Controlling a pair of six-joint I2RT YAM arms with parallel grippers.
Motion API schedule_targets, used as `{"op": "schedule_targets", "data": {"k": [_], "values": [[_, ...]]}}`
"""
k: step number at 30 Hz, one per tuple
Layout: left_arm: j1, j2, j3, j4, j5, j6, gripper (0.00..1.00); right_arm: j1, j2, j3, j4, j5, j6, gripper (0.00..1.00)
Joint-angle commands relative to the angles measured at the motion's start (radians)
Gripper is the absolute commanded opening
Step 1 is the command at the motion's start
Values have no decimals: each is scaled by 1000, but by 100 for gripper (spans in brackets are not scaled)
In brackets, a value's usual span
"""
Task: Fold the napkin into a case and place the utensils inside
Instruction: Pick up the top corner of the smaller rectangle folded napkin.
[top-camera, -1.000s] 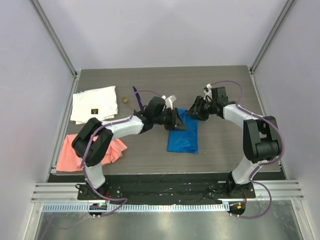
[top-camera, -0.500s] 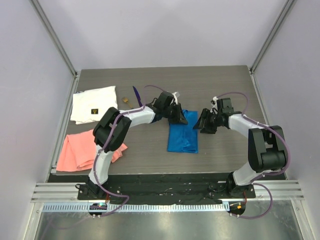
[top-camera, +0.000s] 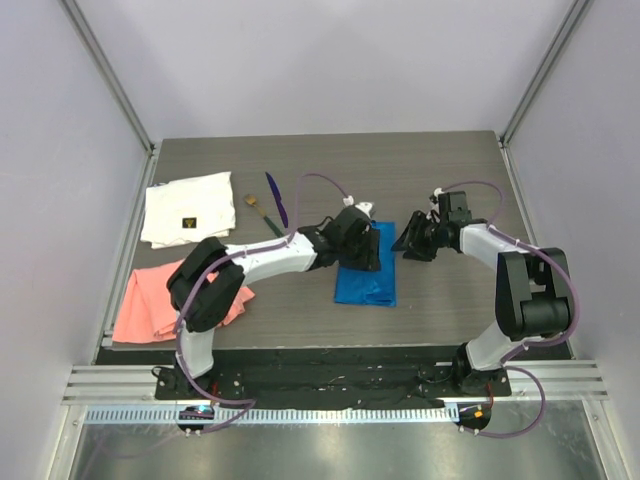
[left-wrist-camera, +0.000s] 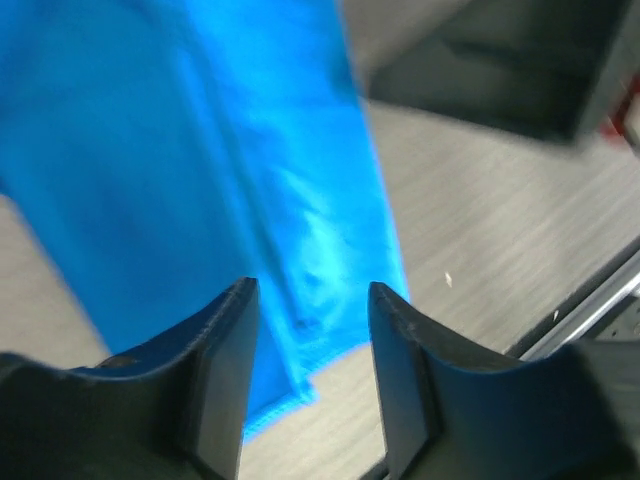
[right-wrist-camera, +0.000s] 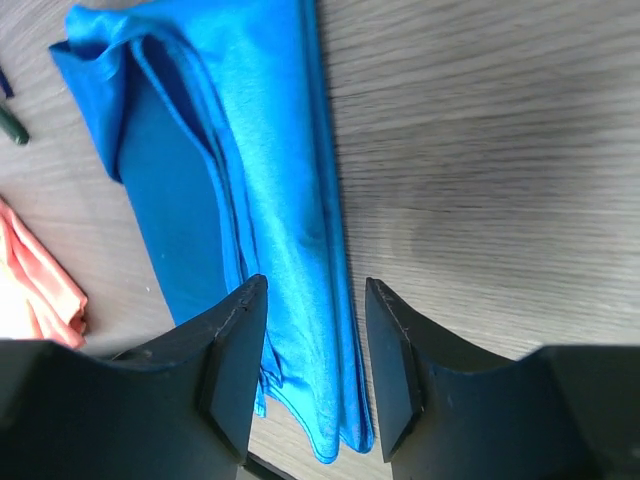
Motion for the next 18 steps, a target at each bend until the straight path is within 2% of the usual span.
{"op": "schedule_targets", "data": {"k": [1,2,6,8,11,13,18], "values": [[-123,-24,14,-69,-207,-1,55,-33,-15,14,-23,95,70,50],[-161,-1,51,-89,-264,-12,58,-44,-30,8,-49,109,87,51],[-238,99,186,-224,-398,-15,58,-105,-116,-52,-61,165,84,54],[-267,129,235,-285,-427,-11,58,-131,-188,-81,-75,220,69,61],[-290,180,303,-326,-465,-8,57,-169,-244,-102,-100,224,65,66],[-306,217,349,-350,-502,3,57,-177,-290,-110,-103,227,67,73],[-326,292,442,-436,-556,18,56,-183,-336,-105,-111,212,65,75]]}}
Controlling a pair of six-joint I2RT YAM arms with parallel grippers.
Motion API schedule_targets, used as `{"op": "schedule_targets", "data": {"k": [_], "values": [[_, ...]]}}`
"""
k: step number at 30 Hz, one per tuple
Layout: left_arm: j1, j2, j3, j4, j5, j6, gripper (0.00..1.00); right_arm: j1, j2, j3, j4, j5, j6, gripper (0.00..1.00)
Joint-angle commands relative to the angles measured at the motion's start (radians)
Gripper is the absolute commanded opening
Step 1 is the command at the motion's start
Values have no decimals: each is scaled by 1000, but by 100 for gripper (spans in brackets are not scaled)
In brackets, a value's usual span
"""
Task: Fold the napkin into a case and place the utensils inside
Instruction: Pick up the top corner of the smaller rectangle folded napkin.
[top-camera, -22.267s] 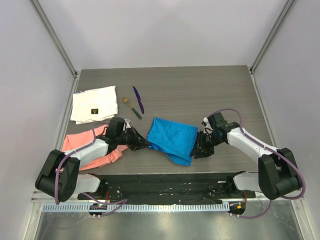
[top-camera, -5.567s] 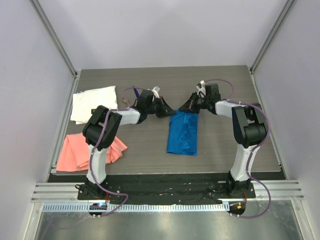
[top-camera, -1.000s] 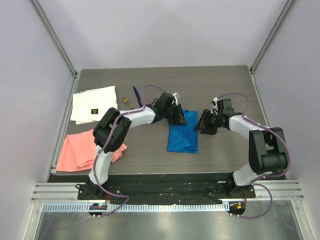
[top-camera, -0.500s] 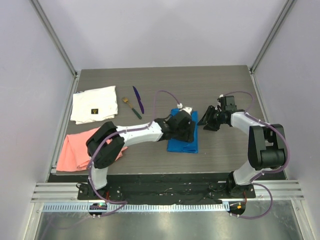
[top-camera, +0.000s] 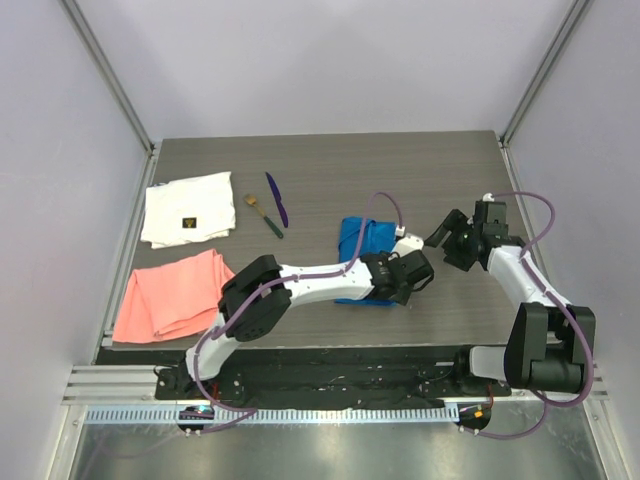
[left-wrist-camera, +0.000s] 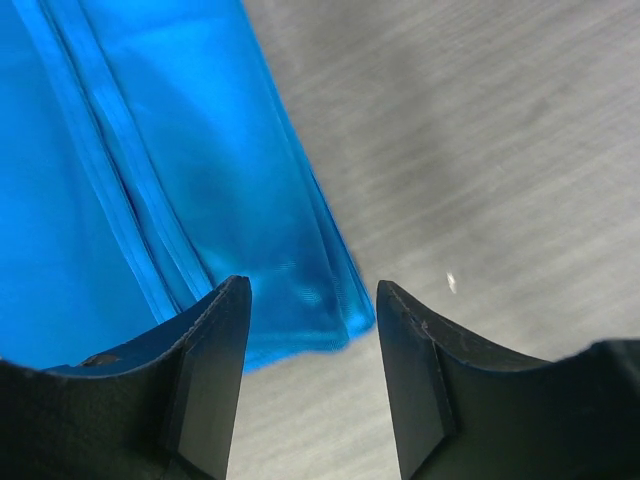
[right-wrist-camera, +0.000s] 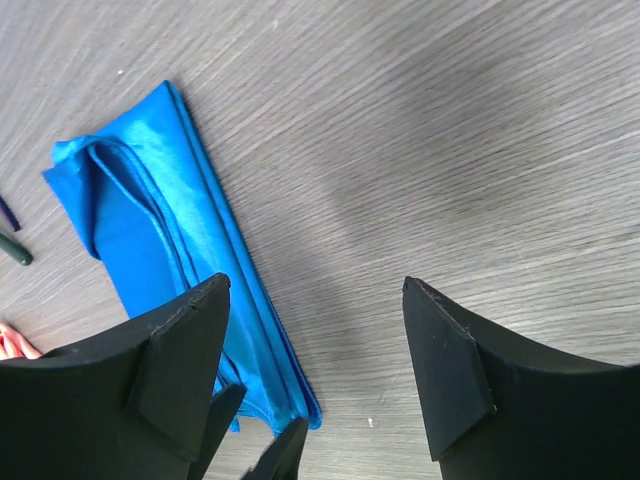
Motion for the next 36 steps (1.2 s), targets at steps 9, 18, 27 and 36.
{"op": "schedule_targets", "data": {"k": [9,18,27,36], "values": [[-24,91,98,-120,-78,-9,52,-9,-37,4,-10,-9,-29,74],[-15,33,31,-42,29,5,32,-8,44,-68,142,-253,-56,69],[64,-98,-127,73,195,17,0,0,126,-9,254,-343,-49,100],[116,-198,-244,192,365,-29,0,51,282,41,361,-409,-8,86]]}}
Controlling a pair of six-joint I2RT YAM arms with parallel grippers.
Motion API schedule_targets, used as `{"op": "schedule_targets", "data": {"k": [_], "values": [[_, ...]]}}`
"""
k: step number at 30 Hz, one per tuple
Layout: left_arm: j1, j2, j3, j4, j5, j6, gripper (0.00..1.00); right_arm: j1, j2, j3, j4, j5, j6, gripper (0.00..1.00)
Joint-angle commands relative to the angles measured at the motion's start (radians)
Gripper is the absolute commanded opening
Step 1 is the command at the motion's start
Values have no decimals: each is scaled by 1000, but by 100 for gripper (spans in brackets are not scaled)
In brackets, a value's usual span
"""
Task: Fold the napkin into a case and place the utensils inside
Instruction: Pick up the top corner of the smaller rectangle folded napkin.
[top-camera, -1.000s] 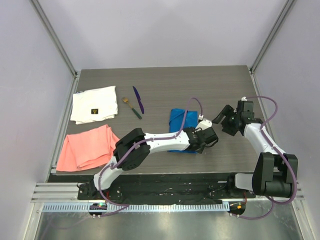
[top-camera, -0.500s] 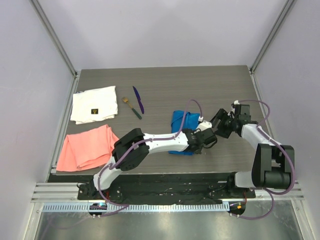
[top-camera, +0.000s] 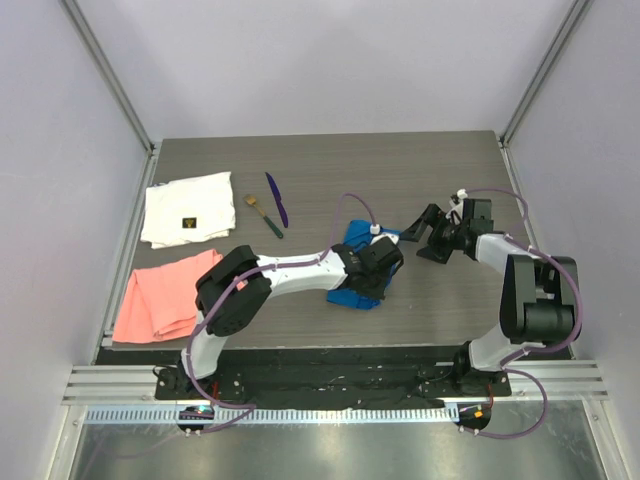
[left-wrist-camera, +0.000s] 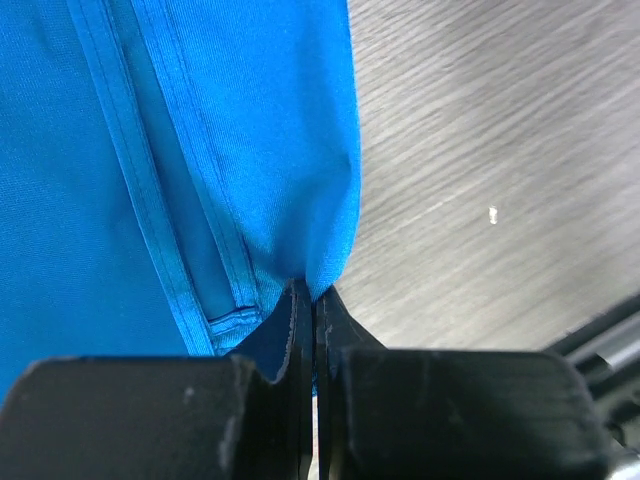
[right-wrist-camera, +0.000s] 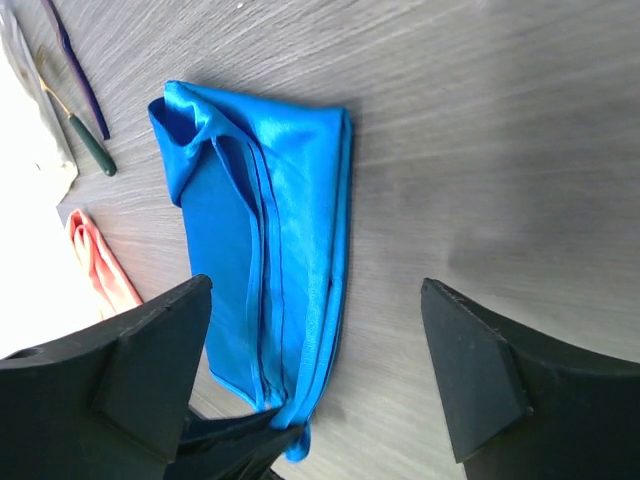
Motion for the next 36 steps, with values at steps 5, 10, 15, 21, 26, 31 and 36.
{"op": "schedule_targets", "data": {"k": [5,10,15,21,26,31,36], "values": [[29,-120,-50,116,155,-39,0,50,45,-3,143,-38,68,80],[37,-152,-59,119,176,-47,0,76,49,-50,176,-37,101,78],[42,-174,-74,119,176,-47,0,79,31,-89,188,-12,112,75],[45,-181,-89,142,212,-58,0,79,121,-64,258,-27,137,66],[45,-189,-96,150,224,-50,0,79,187,-32,324,-41,153,56],[46,-188,-99,158,261,-41,0,79,209,2,315,-40,131,44],[49,-175,-132,214,342,-38,3,79,210,-4,329,-52,115,25]]}}
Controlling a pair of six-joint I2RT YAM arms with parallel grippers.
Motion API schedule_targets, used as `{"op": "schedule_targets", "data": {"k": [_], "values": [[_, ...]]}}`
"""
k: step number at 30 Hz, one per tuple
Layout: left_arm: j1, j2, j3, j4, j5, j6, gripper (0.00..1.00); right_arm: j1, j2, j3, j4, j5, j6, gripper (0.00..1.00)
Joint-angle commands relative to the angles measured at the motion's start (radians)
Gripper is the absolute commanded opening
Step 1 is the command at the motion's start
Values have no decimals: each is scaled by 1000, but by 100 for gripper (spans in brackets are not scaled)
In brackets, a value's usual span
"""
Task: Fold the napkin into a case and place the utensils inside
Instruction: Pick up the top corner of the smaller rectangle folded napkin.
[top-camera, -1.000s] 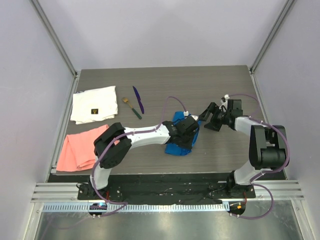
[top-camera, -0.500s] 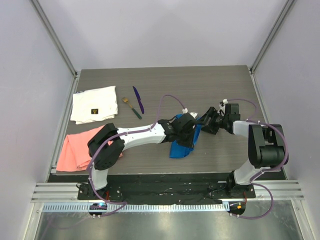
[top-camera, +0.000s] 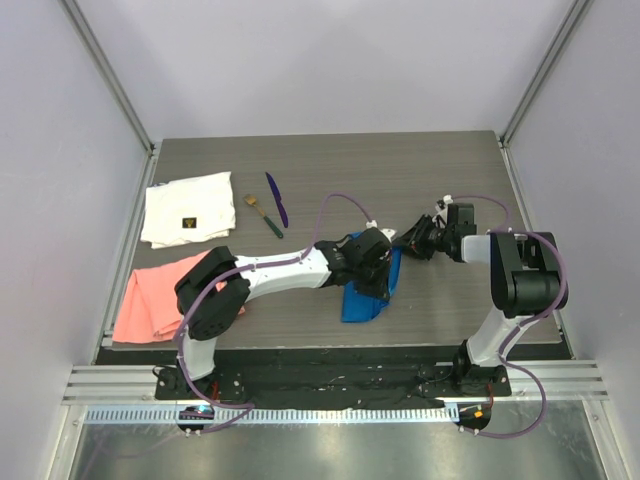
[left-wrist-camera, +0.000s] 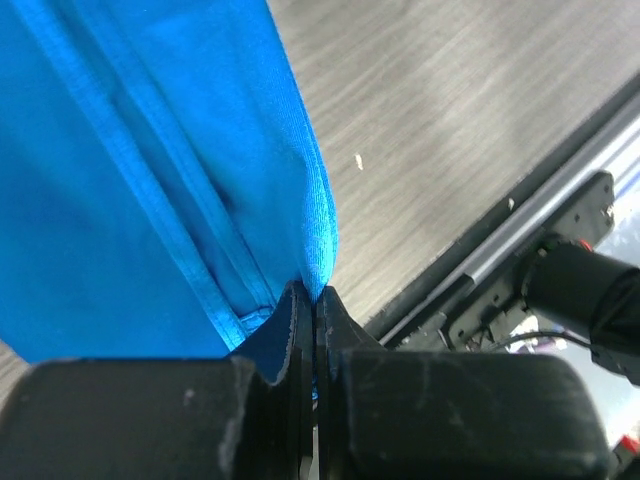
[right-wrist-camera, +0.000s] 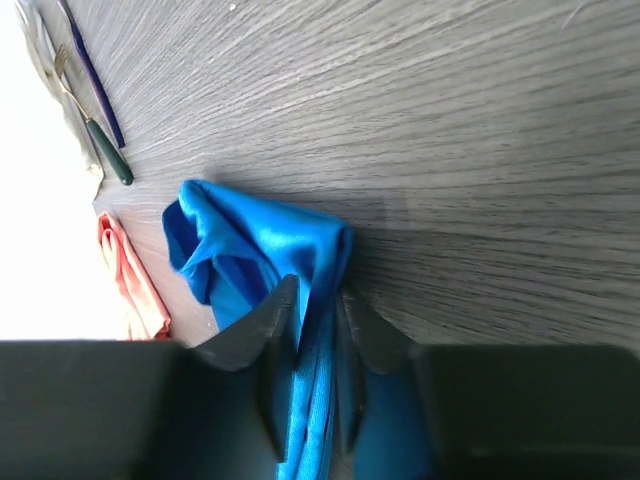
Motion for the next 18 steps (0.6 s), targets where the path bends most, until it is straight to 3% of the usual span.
{"op": "schedule_targets", "data": {"k": [1,3,5,9,14,16,18], "values": [[8,-44,-29,95,110,11,4,6,6,26,38,0,-41,23],[13,-42,-42,118,131,5,2,6,18,27,49,-2,-52,22],[14,-42,-39,121,135,6,1,6,27,30,64,3,-50,32],[15,-41,-31,106,135,17,1,6,67,47,84,-2,-33,33],[16,-39,-29,101,134,18,1,4,75,40,118,-4,-9,27],[16,-33,-28,101,149,18,2,6,76,46,115,-8,-23,20],[19,-28,-16,96,167,23,9,6,70,49,112,-20,-33,14]]}}
